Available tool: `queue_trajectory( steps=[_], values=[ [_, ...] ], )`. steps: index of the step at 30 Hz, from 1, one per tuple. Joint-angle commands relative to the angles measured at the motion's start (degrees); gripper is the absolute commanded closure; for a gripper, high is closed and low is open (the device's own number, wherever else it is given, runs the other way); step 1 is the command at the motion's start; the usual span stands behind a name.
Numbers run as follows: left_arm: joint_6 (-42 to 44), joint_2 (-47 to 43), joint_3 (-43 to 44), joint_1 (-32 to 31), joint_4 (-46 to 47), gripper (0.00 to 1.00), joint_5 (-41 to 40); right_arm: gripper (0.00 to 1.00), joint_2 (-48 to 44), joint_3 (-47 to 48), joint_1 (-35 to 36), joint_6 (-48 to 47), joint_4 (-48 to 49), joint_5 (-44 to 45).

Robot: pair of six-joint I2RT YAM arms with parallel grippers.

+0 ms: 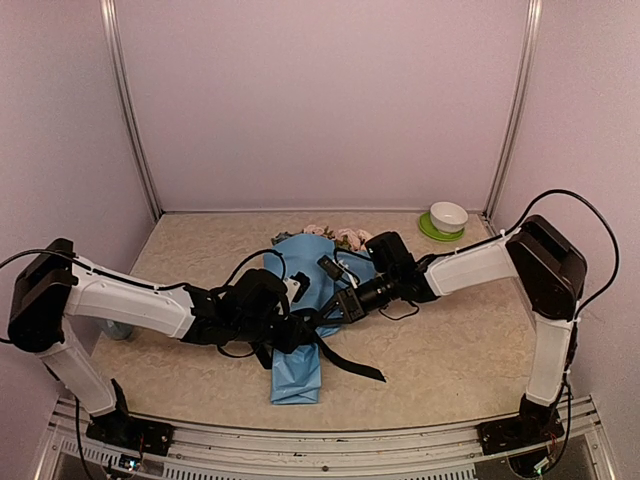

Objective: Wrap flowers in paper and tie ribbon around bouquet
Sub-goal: Tie the half-tied ribbon around the folded bouquet.

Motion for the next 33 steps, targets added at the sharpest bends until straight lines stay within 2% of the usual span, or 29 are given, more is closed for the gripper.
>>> queue_trajectory(
  steps=[1, 4, 8, 11, 20, 29, 33],
  values=[
    [0.55, -0.31, -0.32, 0.58, -0.28, 0.73, -1.73, 0.74, 2.53, 2.90, 0.49, -1.45, -1.01, 0.10],
    [0.25, 0.38, 0.09, 0.58, -1.18, 0.77, -1.86, 0.77, 1.28, 2.94, -0.03, -1.18, -1.31, 2.09],
    [-0.13, 0.31, -0.22, 0.58, -1.28, 0.84, -1.47, 0.74, -1.67, 1.96, -0.81, -0.99, -1.46, 5.65],
    [-0.03, 0.30, -0.04, 0.60, -1.19, 0.86, -1.22, 0.75, -1.82, 2.05, -0.50, -1.90, -2.31, 6.31],
    [0.00, 0.74, 0.30, 0.58, -2.01, 0.90, -0.98, 1.00, -1.40, 2.03, 0.06, -1.17, -2.33, 6.08],
    [-0.50, 1.32, 0.60, 0.58, -2.07, 0.93, -1.27, 1.00, -6.16, 1.07, 2.66, -3.18, -6.45, 11.28],
    [-0.21, 1.86, 0.90, 0.68, -1.68, 0.93, -1.03, 1.00, -7.26, 0.38, 3.39, -2.71, -5.76, 10.63]
  ],
)
